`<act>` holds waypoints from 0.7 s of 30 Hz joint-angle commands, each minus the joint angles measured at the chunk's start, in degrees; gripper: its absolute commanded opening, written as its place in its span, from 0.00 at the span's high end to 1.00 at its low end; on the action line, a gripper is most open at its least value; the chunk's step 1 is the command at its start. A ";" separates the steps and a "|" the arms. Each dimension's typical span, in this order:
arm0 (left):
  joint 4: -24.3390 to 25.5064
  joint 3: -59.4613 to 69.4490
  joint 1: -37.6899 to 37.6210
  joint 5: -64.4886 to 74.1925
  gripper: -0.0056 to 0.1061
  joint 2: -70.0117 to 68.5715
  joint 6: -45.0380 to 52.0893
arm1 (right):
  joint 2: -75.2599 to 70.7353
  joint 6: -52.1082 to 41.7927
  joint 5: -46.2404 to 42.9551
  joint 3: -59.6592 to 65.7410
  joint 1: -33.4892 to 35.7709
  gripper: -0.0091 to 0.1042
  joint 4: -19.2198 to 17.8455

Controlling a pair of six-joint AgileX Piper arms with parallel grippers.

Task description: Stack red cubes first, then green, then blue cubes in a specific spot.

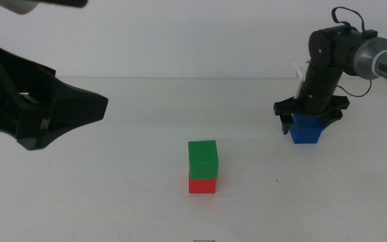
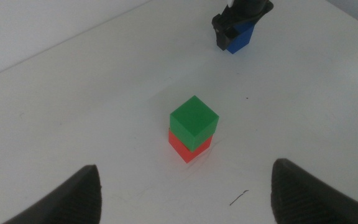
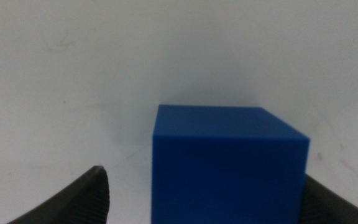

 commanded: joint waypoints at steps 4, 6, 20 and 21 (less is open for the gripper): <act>-1.94 -1.47 -0.08 -3.37 0.11 -0.29 -0.19 | -3.77 1.09 -1.69 -1.50 -1.00 0.49 -1.81; -1.94 -1.47 -0.08 -3.37 0.11 -0.29 -0.19 | -3.77 1.36 -1.69 -1.50 -1.01 0.68 -2.56; -1.94 -1.47 -0.08 -3.37 0.11 -0.29 -0.19 | -27.14 11.53 -0.43 13.02 7.31 0.93 -7.34; -1.94 -1.47 -0.08 -3.37 0.11 -0.29 -0.19 | -29.33 13.05 -0.70 15.79 8.18 0.93 -7.92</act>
